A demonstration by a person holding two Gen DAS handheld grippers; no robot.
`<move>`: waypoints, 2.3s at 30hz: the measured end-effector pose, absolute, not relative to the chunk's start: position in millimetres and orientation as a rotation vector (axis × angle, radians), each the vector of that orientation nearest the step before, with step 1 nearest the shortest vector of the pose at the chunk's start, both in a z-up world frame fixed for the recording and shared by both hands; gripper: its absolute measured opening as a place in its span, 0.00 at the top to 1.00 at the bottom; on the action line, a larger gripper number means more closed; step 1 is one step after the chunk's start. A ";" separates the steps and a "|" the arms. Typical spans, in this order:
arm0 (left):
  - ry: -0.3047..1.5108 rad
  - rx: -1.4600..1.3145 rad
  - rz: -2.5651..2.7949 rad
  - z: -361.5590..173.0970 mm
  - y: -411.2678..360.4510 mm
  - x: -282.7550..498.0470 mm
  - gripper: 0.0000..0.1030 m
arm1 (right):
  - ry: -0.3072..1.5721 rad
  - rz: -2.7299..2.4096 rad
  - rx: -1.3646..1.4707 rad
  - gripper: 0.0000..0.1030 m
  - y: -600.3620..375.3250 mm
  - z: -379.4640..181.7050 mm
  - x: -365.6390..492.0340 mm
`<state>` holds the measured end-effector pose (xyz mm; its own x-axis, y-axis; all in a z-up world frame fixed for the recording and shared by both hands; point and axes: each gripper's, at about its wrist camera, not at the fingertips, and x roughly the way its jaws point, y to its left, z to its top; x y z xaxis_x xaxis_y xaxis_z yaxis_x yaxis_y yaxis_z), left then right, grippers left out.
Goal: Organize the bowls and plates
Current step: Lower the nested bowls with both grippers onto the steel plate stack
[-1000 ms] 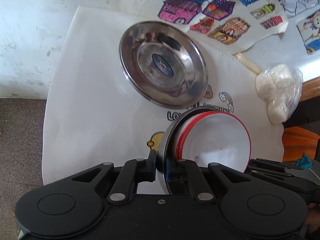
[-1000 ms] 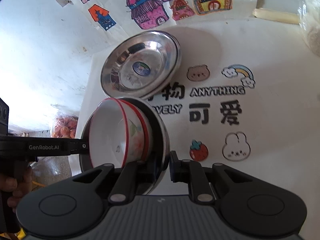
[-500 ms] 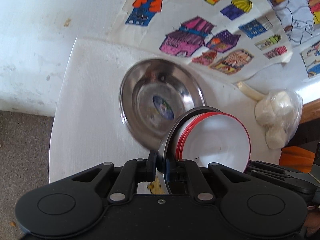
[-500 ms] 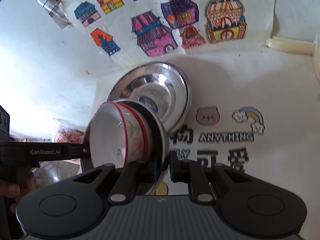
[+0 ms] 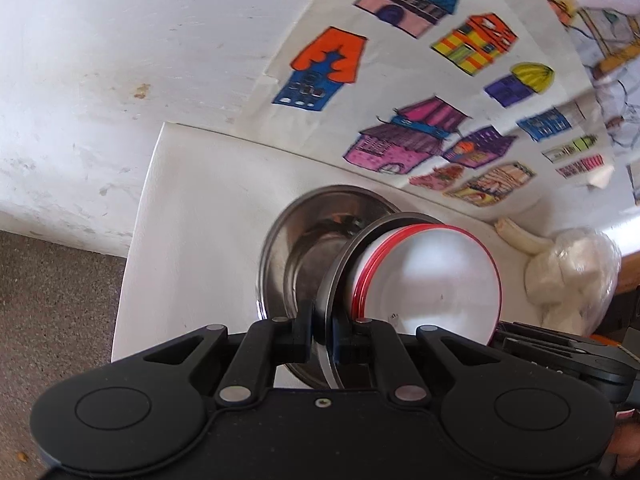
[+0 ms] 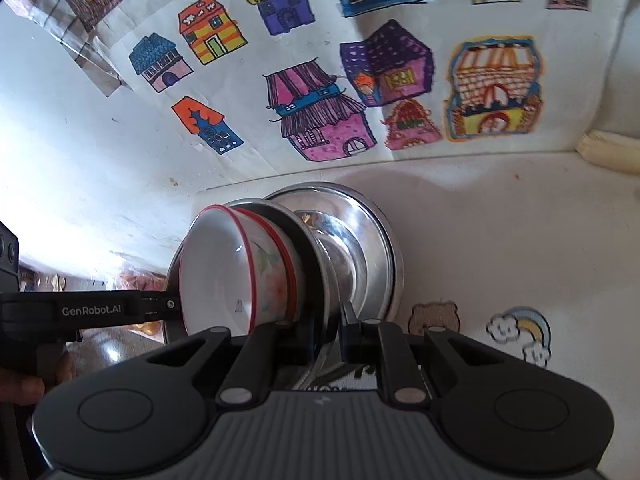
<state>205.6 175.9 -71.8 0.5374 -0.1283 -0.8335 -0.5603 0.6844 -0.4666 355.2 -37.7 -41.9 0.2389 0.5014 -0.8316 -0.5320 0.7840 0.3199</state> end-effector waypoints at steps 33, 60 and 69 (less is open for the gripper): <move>0.989 -0.806 0.356 -85.5 191.4 232.4 0.91 | 1.145 0.650 0.048 0.86 -25.0 -71.3 375.4; 1.014 -0.797 0.369 -89.5 195.4 240.2 0.91 | 1.191 0.581 0.137 0.85 -30.3 -79.9 372.7; 1.020 -0.798 0.372 -89.5 195.3 241.8 0.91 | 1.190 0.570 0.148 0.85 -30.5 -80.7 373.5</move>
